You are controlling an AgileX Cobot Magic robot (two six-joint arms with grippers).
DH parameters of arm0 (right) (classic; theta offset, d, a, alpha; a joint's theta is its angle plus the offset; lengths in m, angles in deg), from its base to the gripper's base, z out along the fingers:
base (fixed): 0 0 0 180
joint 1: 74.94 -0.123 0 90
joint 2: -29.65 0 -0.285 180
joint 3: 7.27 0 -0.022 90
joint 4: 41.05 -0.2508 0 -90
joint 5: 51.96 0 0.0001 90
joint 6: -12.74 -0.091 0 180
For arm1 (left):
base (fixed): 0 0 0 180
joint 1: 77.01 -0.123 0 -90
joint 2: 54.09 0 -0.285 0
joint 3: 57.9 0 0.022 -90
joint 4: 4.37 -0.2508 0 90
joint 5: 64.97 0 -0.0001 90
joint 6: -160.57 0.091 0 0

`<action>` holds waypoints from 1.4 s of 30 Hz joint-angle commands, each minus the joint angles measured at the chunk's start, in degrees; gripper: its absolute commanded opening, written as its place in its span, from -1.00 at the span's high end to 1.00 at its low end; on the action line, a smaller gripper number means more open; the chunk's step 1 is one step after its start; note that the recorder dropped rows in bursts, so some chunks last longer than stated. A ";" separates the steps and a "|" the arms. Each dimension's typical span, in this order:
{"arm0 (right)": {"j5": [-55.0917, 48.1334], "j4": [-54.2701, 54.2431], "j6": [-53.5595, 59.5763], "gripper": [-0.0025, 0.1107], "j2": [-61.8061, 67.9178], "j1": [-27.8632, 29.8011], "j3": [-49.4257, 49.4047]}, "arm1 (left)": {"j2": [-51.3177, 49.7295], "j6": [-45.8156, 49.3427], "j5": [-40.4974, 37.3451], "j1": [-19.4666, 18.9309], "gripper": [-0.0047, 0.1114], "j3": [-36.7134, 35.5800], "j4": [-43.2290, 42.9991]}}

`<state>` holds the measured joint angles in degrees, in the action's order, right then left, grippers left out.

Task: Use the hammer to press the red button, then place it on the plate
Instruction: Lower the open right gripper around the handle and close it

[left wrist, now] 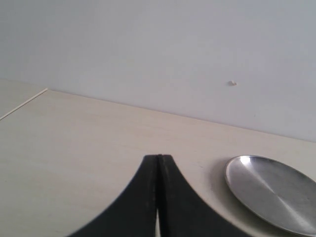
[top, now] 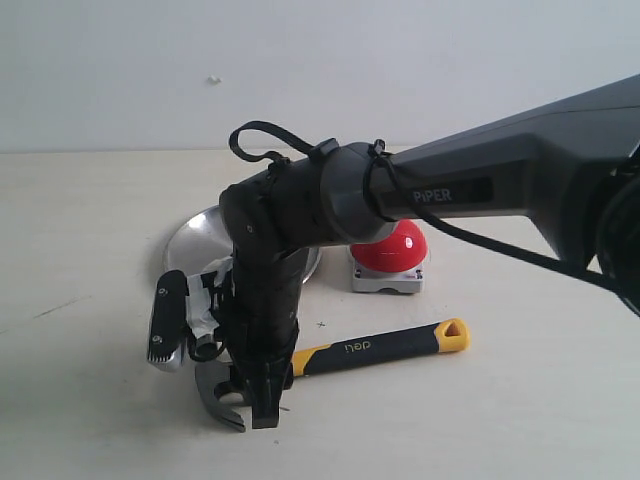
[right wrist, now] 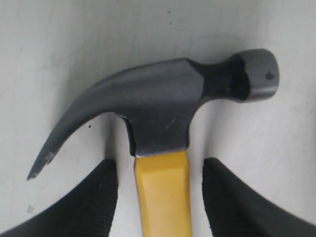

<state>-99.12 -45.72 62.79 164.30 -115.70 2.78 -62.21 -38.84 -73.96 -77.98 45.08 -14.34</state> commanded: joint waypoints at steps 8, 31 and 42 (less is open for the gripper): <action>-1.10 1.72 -5.78 0.05 0.99 -0.09 -0.18 | 0.34 -0.52 0.10 -0.10 0.92 -0.20 0.21; 0.29 4.67 -5.14 0.16 1.56 -0.09 -0.18 | 0.34 -0.52 0.10 -0.10 0.92 -0.20 0.21; 0.41 4.67 -5.26 0.92 2.05 -0.09 -0.18 | 0.34 -0.52 0.10 -0.10 0.92 -0.20 0.21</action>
<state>-99.15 -41.82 57.24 164.51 -115.79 2.91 -62.21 -38.84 -73.96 -77.98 45.08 -14.34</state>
